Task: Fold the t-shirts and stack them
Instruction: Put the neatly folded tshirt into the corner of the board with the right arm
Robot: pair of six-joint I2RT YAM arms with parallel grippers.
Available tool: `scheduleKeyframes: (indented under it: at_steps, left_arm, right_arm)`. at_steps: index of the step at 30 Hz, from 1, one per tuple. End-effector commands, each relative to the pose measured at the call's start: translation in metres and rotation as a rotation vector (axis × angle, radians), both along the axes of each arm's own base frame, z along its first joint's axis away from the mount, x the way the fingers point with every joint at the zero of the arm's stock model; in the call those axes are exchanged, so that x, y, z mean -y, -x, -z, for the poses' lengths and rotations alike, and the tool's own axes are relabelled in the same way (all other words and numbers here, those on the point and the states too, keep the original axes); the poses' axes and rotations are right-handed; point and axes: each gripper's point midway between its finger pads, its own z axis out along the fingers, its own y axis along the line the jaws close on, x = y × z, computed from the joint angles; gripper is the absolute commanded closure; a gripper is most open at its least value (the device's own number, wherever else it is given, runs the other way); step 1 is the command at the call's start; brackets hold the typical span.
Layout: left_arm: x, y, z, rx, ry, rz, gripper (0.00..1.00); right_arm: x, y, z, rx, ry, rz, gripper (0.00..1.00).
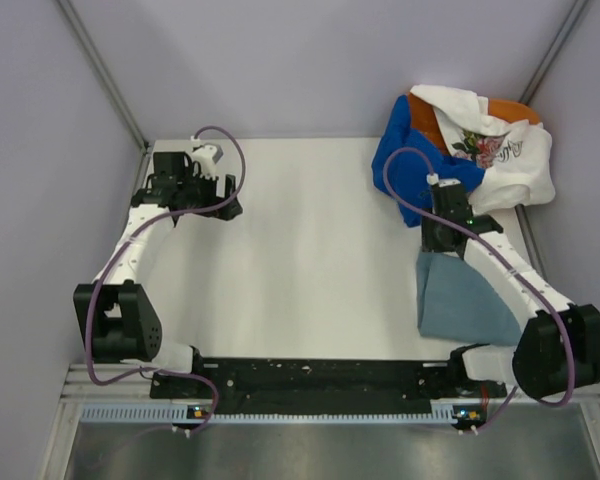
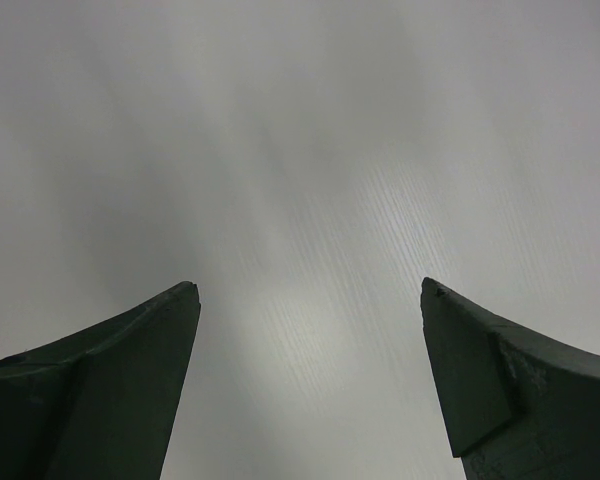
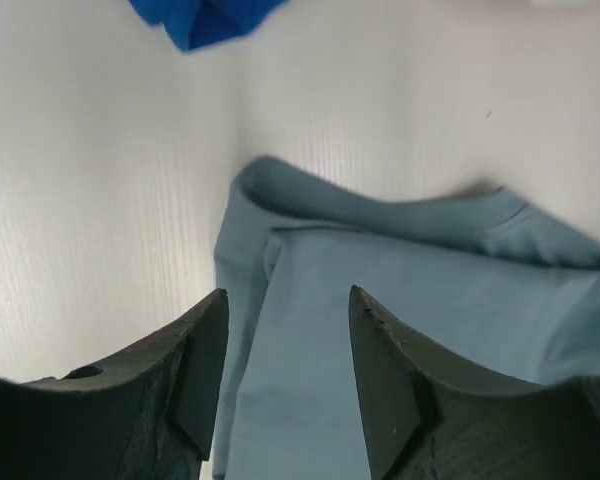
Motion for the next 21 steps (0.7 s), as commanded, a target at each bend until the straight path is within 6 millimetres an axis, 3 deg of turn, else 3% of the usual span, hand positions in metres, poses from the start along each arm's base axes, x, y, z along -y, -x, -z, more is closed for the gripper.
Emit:
scheduleKeyframes:
  at_steps: [1, 7, 9, 11, 15, 21]
  left_arm:
    - [-0.003, 0.005, -0.021, 0.063, -0.03, 0.012, 0.05]
    - [-0.007, 0.006, -0.018, 0.065, -0.058, 0.006, 0.05]
    - [-0.009, 0.006, -0.016, 0.055, -0.065, 0.003, 0.05]
    - [-0.01, 0.008, -0.015, 0.045, -0.074, 0.001, 0.05]
    - [-0.019, 0.015, -0.012, 0.063, -0.127, -0.005, 0.05]
    - [-0.023, 0.032, -0.009, 0.119, -0.169, 0.007, 0.04]
  right_arm:
    - [-0.012, 0.001, 0.051, -0.059, -0.104, 0.144, 0.51]
    - [-0.034, -0.002, 0.104, -0.153, -0.149, 0.057, 0.54]
    - [-0.052, 0.0, 0.116, -0.18, -0.214, 0.001, 0.54]
    - [-0.055, 0.0, 0.121, -0.181, -0.23, 0.011, 0.53]
    - [-0.045, -0.004, 0.101, -0.123, -0.201, 0.057, 0.47]
    - [-0.056, -0.016, 0.037, 0.049, -0.259, -0.027, 0.01]
